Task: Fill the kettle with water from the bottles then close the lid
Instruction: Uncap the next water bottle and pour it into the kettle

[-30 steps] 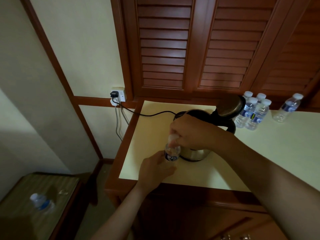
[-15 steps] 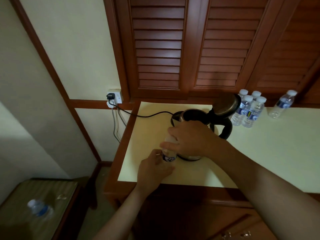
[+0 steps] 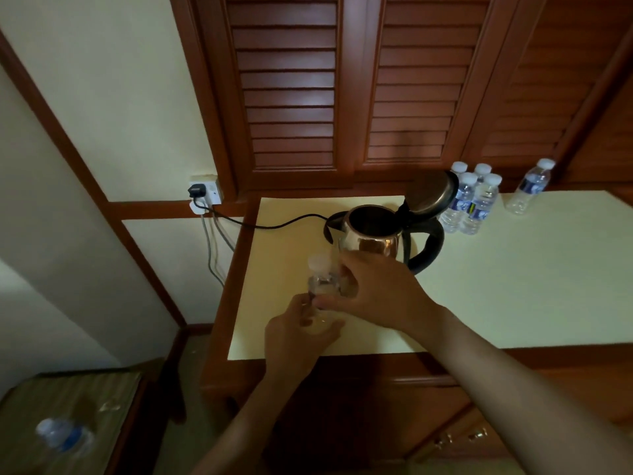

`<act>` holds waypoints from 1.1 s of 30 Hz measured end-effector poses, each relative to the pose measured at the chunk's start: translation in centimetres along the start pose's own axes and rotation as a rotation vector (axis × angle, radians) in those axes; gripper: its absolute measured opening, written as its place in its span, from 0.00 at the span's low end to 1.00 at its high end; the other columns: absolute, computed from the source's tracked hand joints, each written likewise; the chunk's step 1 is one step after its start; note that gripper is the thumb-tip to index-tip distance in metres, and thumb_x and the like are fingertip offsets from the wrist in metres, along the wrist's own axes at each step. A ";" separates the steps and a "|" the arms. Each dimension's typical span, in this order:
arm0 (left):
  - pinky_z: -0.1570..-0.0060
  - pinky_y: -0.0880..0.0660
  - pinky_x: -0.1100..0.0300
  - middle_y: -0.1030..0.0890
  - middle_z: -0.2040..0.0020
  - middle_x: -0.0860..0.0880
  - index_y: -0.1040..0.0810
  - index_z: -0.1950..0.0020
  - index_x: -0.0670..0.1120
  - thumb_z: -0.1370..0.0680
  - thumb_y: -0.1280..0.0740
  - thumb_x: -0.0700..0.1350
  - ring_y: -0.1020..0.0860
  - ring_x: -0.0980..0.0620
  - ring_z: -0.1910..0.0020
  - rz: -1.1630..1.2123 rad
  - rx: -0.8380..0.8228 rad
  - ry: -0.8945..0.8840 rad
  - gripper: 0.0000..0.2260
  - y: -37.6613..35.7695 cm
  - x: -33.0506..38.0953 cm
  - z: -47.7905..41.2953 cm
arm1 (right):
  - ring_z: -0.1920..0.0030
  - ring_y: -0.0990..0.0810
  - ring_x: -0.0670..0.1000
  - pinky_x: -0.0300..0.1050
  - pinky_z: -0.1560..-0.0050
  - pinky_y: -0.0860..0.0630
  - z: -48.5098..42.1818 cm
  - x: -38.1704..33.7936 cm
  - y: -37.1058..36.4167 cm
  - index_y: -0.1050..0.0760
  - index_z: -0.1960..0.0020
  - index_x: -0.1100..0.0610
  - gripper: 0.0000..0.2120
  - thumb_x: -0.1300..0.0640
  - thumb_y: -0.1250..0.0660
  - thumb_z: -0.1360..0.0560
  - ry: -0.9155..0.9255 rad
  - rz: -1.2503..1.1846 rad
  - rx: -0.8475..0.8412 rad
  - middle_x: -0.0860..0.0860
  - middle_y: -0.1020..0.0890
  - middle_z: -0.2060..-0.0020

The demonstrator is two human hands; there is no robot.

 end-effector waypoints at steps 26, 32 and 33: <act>0.21 0.61 0.45 0.53 0.16 0.46 0.51 0.17 0.47 0.30 0.63 0.76 0.57 0.44 0.18 -0.607 -0.549 -0.384 0.49 -33.7 17.8 -3.2 | 0.61 0.19 0.48 0.25 0.62 0.32 19.2 40.7 4.9 0.22 0.49 0.55 0.15 0.51 0.22 0.32 -0.766 -0.332 0.720 0.45 0.19 0.62; 0.20 0.61 0.52 0.53 0.16 0.49 0.52 0.17 0.46 0.21 0.56 0.72 0.60 0.49 0.18 -0.635 -0.589 -0.448 0.40 -39.9 20.8 -6.3 | 0.53 0.19 0.50 0.48 0.51 0.22 17.8 49.7 6.3 0.23 0.42 0.53 0.19 0.49 0.25 0.29 -0.789 -0.355 0.724 0.49 0.17 0.50; 0.20 0.62 0.53 0.54 0.16 0.49 0.52 0.17 0.47 0.20 0.54 0.71 0.61 0.49 0.18 -0.618 -0.591 -0.451 0.39 -40.6 21.3 -6.5 | 0.52 0.19 0.50 0.49 0.50 0.21 17.2 51.0 6.4 0.24 0.41 0.52 0.20 0.47 0.26 0.29 -0.789 -0.351 0.711 0.49 0.17 0.48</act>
Point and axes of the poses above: each hand's wrist, its own z-axis away from the middle knuckle, its own y-axis out of the back of the hand, x = y × z, the point moved 8 cm from there along -z, towards the middle knuckle
